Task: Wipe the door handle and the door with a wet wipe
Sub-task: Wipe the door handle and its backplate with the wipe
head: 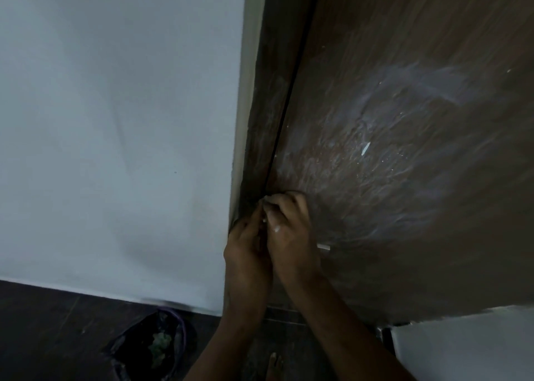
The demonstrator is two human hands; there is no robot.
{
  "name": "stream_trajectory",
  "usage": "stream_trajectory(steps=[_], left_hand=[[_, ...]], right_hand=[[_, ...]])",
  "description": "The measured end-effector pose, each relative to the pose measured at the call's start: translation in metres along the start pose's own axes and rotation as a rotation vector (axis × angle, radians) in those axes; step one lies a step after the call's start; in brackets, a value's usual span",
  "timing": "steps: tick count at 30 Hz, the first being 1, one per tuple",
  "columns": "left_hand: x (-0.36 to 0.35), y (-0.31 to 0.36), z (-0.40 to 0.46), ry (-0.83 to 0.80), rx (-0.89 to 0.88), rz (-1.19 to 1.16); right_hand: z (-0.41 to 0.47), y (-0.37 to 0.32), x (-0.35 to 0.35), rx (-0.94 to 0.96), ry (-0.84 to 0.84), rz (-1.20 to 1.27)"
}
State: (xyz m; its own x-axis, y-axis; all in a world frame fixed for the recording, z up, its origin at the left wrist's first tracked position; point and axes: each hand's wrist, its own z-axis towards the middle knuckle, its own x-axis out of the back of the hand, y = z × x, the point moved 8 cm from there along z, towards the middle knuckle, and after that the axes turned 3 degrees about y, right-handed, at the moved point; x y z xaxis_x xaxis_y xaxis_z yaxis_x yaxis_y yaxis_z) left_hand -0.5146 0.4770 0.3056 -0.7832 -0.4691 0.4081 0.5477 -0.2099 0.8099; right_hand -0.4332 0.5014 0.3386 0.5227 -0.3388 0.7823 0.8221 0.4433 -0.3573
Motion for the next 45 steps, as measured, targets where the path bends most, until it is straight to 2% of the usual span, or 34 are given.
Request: stream_trajectory(steps=[6, 11, 14, 18, 20, 23, 26, 30, 34, 36, 38, 41, 45], left_hand=[[-0.004, 0.007, 0.007, 0.093, -0.065, -0.065], [-0.01, -0.007, 0.007, 0.105, 0.066, -0.095], [-0.015, -0.026, -0.001, 0.095, 0.176, -0.057], [-0.023, -0.046, -0.004, 0.007, 0.309, 0.012], [-0.019, -0.036, -0.003, 0.021, 0.251, 0.0], [-0.007, -0.014, 0.0, 0.125, 0.168, -0.103], [-0.013, -0.023, -0.002, 0.111, 0.291, -0.167], [-0.032, -0.054, -0.023, 0.0, 0.509, -0.102], [-0.064, -0.071, -0.041, -0.054, 0.851, -0.403], [-0.076, -0.073, -0.049, -0.047, 0.975, -0.478], [-0.086, -0.068, -0.057, -0.079, 1.031, -0.569], [-0.097, -0.055, -0.054, -0.116, 1.01, -0.65], [-0.095, -0.049, -0.051, -0.061, 1.008, -0.68]], right_hand=[[-0.009, -0.005, 0.037, 0.016, 0.122, 0.065], [-0.025, 0.019, 0.06, -0.077, 0.259, 0.178], [-0.033, 0.033, 0.052, -0.169, 0.211, 0.238], [-0.041, 0.039, 0.04, -0.177, 0.158, 0.231], [-0.044, 0.044, 0.036, -0.207, 0.15, 0.245], [-0.043, 0.043, 0.032, -0.219, 0.144, 0.249], [-0.038, 0.043, 0.032, -0.215, 0.146, 0.248], [-0.036, 0.048, 0.034, -0.246, 0.148, 0.293], [-0.038, 0.055, 0.034, -0.275, 0.154, 0.29], [-0.039, 0.059, 0.035, -0.294, 0.158, 0.315], [-0.041, 0.063, 0.036, -0.308, 0.155, 0.331], [-0.04, 0.067, 0.036, -0.341, 0.176, 0.33], [-0.038, 0.066, 0.039, -0.34, 0.187, 0.3]])
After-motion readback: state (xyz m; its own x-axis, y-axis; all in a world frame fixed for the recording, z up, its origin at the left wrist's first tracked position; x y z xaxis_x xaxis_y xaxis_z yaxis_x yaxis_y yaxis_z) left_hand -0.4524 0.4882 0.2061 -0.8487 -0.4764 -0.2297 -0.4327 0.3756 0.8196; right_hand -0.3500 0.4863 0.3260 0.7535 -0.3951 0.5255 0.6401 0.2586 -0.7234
